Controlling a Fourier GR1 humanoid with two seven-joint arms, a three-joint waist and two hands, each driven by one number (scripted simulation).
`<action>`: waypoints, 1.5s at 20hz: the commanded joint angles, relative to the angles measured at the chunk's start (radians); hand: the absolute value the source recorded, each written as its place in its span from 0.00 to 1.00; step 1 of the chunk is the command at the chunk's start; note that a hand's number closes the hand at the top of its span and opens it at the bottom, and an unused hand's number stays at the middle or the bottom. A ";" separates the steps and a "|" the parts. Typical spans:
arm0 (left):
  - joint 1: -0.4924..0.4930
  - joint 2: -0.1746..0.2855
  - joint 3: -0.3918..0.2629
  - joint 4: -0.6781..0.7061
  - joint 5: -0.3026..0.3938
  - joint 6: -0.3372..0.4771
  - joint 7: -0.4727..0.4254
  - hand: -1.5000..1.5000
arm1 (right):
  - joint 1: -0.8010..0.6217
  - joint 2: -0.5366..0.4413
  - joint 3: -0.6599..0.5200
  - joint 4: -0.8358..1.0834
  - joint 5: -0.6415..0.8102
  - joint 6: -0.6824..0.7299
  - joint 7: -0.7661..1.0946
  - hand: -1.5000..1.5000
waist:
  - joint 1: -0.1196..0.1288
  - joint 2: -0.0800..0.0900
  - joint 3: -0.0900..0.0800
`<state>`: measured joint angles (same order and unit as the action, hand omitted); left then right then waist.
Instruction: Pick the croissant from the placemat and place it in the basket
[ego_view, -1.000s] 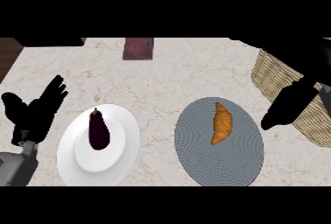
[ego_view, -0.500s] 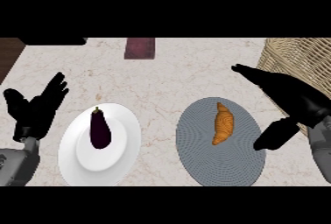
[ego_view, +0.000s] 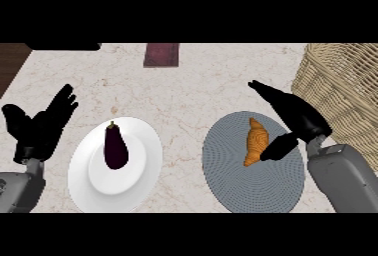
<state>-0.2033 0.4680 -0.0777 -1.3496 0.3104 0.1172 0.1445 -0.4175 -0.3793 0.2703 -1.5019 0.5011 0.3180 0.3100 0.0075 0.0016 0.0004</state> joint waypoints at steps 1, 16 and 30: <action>-0.009 -0.042 0.012 0.024 -0.053 -0.008 -0.012 0.50 | -0.025 0.030 -0.013 0.091 0.069 0.016 -0.032 0.00 | -0.004 -0.001 0.000; 0.003 -0.084 0.121 -0.006 -0.115 -0.086 0.032 0.50 | -0.014 0.103 -0.047 0.295 0.247 0.012 -0.188 0.00 | -0.005 -0.001 0.000; 0.061 -0.174 0.134 -0.069 -0.194 -0.080 0.017 0.50 | 0.057 0.112 -0.078 0.224 0.287 0.083 -0.252 0.00 | -0.003 -0.002 0.000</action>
<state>-0.2044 0.3446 0.0718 -1.3729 0.1491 0.0125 0.1989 -0.3484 -0.2744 0.1889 -1.3203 0.7422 0.4164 0.0737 0.0011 -0.0003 0.0000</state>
